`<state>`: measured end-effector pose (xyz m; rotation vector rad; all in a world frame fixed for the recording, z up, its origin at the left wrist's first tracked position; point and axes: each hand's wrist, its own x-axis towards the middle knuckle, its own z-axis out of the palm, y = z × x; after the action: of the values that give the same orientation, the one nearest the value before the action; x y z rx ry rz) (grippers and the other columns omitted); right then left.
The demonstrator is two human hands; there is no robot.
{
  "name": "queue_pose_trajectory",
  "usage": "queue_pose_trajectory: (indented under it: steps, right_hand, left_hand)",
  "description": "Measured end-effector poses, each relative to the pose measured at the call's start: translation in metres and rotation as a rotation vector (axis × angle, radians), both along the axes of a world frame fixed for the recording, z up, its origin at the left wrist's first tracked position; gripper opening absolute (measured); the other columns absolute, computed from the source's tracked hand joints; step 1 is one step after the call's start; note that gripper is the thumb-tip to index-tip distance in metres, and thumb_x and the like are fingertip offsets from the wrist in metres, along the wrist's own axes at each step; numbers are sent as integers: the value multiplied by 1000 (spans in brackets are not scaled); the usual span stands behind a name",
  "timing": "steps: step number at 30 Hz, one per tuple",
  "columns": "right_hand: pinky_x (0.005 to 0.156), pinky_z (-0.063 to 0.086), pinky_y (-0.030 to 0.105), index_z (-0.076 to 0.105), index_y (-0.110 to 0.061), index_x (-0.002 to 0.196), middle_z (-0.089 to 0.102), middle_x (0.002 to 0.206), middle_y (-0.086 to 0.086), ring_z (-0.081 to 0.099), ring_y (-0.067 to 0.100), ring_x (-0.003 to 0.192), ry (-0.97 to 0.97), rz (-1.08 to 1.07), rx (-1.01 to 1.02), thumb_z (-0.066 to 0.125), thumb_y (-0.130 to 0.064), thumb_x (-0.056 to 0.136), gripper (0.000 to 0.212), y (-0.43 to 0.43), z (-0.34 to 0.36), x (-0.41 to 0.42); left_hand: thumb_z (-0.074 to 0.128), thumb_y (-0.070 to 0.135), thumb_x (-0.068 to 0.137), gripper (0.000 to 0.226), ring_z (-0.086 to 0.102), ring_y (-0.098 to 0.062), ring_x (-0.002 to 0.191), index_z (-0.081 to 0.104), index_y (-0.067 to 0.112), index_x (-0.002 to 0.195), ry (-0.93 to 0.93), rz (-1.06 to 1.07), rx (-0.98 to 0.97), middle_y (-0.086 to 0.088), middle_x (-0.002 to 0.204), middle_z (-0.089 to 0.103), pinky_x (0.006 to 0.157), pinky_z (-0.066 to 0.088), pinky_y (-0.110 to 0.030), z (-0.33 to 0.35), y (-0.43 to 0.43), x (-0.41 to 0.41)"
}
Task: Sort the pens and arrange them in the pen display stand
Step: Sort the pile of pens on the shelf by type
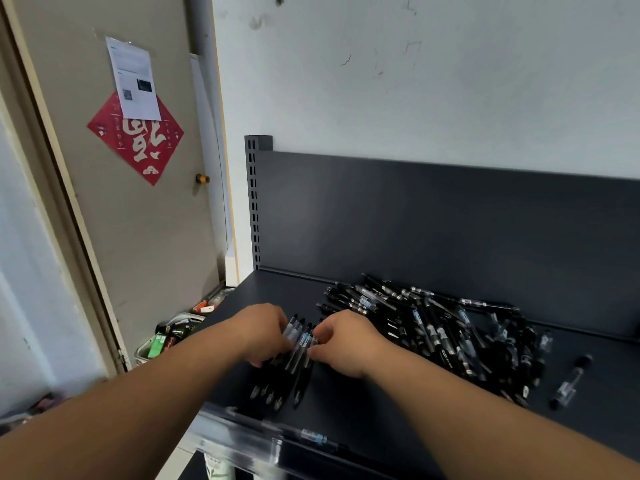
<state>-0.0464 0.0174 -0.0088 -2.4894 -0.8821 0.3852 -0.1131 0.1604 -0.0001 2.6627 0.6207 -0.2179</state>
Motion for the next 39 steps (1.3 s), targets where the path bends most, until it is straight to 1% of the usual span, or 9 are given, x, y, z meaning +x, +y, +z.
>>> queue_pose_trajectory:
  steps: [4,6,10,13,20,27,31,35,39]
  right_hand:
    - [94,51,35,70,-8,110,70,111,8,63,22,106,-24,62,-30,73,-28,82,34,0,2,-4]
    - [96,50,35,69,-9,112,69,114,7,63,21,108,-29,97,-37,73,-28,82,36,0,2,-5]
    - [89,46,20,68,-23,116,68,113,-4,60,13,108,-103,71,31,71,-28,83,33,-12,3,3]
    - [96,46,29,60,-29,125,59,126,-5,53,17,119,-287,-63,8,65,-32,86,39,-30,6,25]
    - [96,43,32,58,-31,126,58,124,-3,51,21,117,-440,-184,-114,61,-34,89,37,-58,-2,62]
    - [93,43,34,60,-25,125,58,123,1,56,24,114,-525,-153,-178,53,-30,95,31,-57,-8,74]
    - [69,43,29,64,-20,89,61,98,-1,61,23,96,-518,-196,-85,47,-25,95,19,-60,-11,78]
    - [73,46,27,69,-25,104,63,105,-3,60,19,97,-514,-251,70,48,-30,97,23,-71,-3,78]
    - [82,49,27,69,-25,105,67,105,-3,61,16,98,-470,-261,139,55,-28,93,19,-80,2,78]
  left_hand:
    - [59,34,91,43,67,-21,74,51,18,130,-17,-2,13,-5,113,64,65,58,-27,-1,0,0]
    - [59,40,90,51,65,-19,89,46,22,136,-10,-5,28,-4,123,60,73,58,-27,-1,1,0]
    - [58,47,90,56,57,-18,113,45,23,138,-2,-30,105,-1,131,56,91,50,-27,0,1,3]
    - [57,49,89,58,53,-19,120,44,21,139,-21,-36,160,0,133,55,99,45,-30,0,1,9]
    - [60,51,86,54,51,-15,122,49,28,134,-272,-101,110,3,136,51,102,44,-35,-1,-17,32]
    - [62,47,87,43,55,-13,114,56,31,126,-363,-144,80,5,126,55,98,46,-31,-10,-29,52]
    - [62,38,88,38,56,-12,109,57,32,125,-460,-179,77,5,122,55,95,45,-27,-10,-31,64]
    - [61,31,90,40,54,-11,109,54,34,129,-539,-246,85,7,125,53,95,46,-28,-8,-41,79]
    - [59,25,91,38,53,-13,115,56,34,128,-415,-334,176,7,129,51,98,45,-33,-12,-51,96]
